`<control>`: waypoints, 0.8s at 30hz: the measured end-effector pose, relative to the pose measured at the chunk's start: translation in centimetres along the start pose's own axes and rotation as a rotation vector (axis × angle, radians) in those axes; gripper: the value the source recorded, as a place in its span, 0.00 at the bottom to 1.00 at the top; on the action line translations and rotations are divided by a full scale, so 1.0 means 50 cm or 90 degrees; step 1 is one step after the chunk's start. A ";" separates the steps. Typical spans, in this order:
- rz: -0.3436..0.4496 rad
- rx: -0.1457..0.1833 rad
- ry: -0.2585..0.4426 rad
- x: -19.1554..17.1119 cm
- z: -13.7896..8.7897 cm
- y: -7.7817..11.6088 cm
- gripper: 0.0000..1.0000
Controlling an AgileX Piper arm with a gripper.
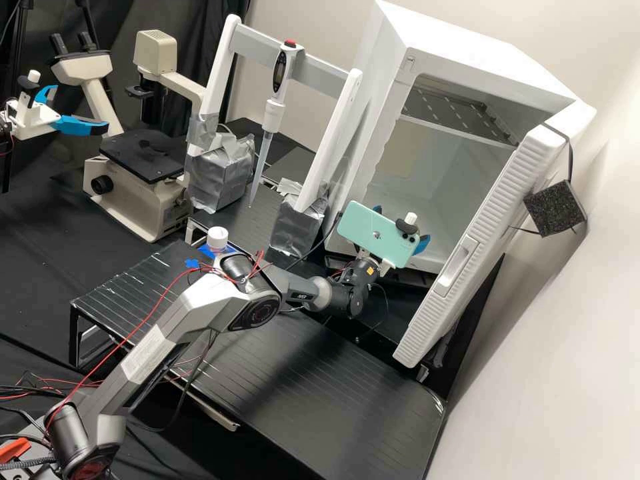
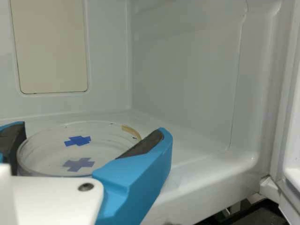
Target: Move the petri dish to the incubator
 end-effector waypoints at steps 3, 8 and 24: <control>-0.001 0.000 -0.001 0.000 0.001 -0.001 1.00; -0.001 -0.005 0.006 0.005 0.004 -0.002 1.00; -0.002 -0.005 0.006 0.006 0.006 -0.003 1.00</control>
